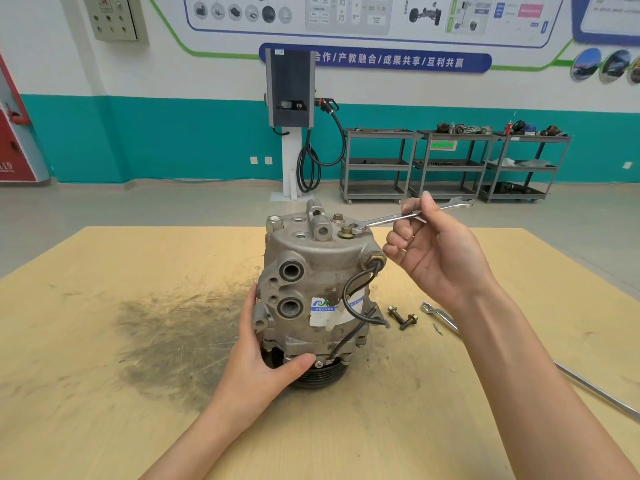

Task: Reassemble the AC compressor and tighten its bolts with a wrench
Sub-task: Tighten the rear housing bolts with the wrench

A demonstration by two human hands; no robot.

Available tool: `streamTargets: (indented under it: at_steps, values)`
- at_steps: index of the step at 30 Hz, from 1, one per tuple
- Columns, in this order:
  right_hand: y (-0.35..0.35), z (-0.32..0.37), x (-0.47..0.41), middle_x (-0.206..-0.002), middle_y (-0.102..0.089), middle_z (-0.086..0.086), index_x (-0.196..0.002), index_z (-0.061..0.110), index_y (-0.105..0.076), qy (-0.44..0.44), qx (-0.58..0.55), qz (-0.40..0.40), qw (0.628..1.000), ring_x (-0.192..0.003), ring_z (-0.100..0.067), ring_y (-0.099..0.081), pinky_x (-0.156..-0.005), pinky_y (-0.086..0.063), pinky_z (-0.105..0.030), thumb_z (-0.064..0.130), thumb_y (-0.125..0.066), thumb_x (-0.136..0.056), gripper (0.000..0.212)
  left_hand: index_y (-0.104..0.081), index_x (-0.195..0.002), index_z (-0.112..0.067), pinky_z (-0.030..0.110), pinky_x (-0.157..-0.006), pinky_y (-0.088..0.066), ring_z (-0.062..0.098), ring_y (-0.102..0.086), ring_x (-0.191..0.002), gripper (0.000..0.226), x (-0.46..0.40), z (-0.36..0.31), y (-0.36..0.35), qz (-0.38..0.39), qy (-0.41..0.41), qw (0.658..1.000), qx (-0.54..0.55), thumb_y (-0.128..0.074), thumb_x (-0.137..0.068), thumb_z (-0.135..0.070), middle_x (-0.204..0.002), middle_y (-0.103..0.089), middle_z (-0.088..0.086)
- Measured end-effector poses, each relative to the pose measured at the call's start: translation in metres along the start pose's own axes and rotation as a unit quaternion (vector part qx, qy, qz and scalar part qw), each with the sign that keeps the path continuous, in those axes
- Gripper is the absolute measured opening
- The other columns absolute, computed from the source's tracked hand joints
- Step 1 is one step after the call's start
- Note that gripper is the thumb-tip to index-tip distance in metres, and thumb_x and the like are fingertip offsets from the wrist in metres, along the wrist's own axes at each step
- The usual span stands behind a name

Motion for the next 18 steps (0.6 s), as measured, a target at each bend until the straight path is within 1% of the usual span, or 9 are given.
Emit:
streamTargets:
  at_steps: [7, 11, 15, 18]
  values:
    - [-0.002, 0.006, 0.001, -0.053, -0.051, -0.003, -0.085, 0.009, -0.053, 0.051, 0.024, 0.009, 0.998, -0.050, -0.016, -0.049, -0.052, -0.048, -0.027, 0.034, -0.038, -0.101, 0.033, -0.005, -0.128, -0.068, -0.006, -0.086, -0.032, -0.021, -0.046, -0.118, 0.109, 0.000, 0.001, 0.000, 0.004, -0.001, 1.000, 0.001, -0.080, -0.049, -0.065, -0.138, -0.047, -0.027]
    - [-0.003, 0.009, 0.002, -0.053, -0.053, -0.003, -0.084, 0.009, -0.054, 0.066, 0.031, 0.024, 0.997, -0.049, -0.017, -0.052, -0.052, -0.049, -0.028, 0.035, -0.041, -0.098, 0.033, -0.006, -0.129, -0.068, -0.005, -0.087, -0.033, -0.018, -0.047, -0.120, 0.113, 0.000, 0.000, 0.000, 0.005, 0.000, 1.000, 0.005, -0.081, -0.045, -0.073, -0.139, -0.048, -0.026]
    - [-0.002, 0.012, 0.003, -0.053, -0.054, -0.003, -0.083, 0.008, -0.055, 0.092, 0.060, 0.016, 0.994, -0.048, -0.017, -0.053, -0.051, -0.049, -0.028, 0.034, -0.038, -0.101, 0.035, -0.007, -0.130, -0.066, -0.006, -0.087, -0.033, -0.020, -0.048, -0.117, 0.110, 0.000, 0.001, -0.001, 0.007, -0.002, 1.000, 0.012, -0.082, -0.049, -0.063, -0.136, -0.048, -0.029]
    - [-0.004, 0.021, 0.007, -0.052, -0.055, -0.003, -0.083, 0.008, -0.055, 0.150, 0.111, 0.008, 0.982, -0.048, -0.019, -0.054, -0.052, -0.049, -0.029, 0.032, -0.036, -0.103, 0.037, -0.008, -0.131, -0.063, -0.005, -0.086, -0.035, -0.019, -0.049, -0.116, 0.110, 0.000, 0.002, -0.001, 0.008, -0.004, 1.000, 0.022, -0.082, -0.050, -0.058, -0.129, -0.053, -0.035]
Point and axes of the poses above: each hand's wrist, its own x-axis away from the middle knuckle, its own y-axis out of the back of the hand, z = x × y, the point moved 9 cm from there along -x, towards the middle knuckle
